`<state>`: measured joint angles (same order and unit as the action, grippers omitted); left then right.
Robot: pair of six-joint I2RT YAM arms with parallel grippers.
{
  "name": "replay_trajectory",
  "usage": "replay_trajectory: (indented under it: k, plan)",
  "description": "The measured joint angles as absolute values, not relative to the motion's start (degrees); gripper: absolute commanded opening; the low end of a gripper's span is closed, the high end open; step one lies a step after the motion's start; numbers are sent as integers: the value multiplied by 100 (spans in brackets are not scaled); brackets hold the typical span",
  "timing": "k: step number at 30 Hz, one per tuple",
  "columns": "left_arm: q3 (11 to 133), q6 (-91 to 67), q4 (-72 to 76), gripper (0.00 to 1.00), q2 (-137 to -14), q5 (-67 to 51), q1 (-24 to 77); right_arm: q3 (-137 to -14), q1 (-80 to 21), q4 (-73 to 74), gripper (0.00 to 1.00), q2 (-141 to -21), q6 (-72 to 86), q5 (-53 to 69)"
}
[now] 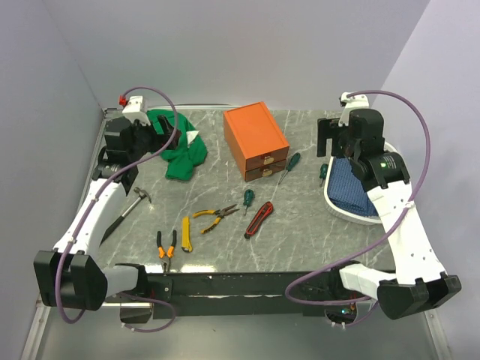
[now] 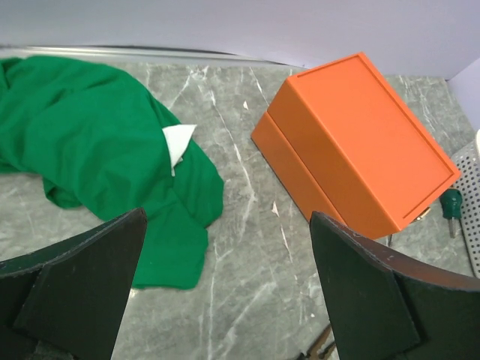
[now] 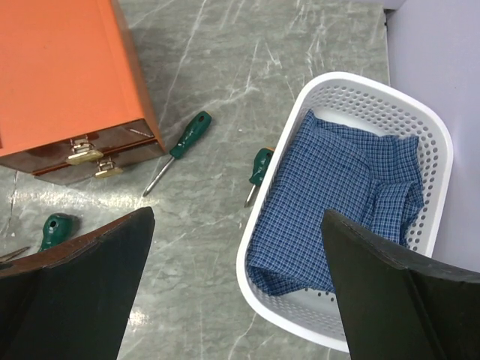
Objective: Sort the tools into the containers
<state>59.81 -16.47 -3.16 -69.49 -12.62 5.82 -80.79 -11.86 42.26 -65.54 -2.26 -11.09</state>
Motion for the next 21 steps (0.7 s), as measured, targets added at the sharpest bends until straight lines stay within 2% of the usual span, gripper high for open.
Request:
replay_trajectory:
  k: [5, 11, 18, 21]
  plan:
    - [5983, -1793, -338, 97, -6965, -1293, 582, -7913, -1186, 4091, 100, -6482, -276, -954]
    - [5983, -1833, -292, 97, -7039, -1404, 668, -7330, -1186, 3787, 100, -6143, -609, 38]
    - [6390, -1940, -283, 99, -7804, -1514, 805, -7113, -1190, 3175, 90, -6858, -543, 751]
    - [6995, -2137, -165, 53, -8420, -1538, 902, -6525, -1262, 2687, 87, -7177, -484, 899]
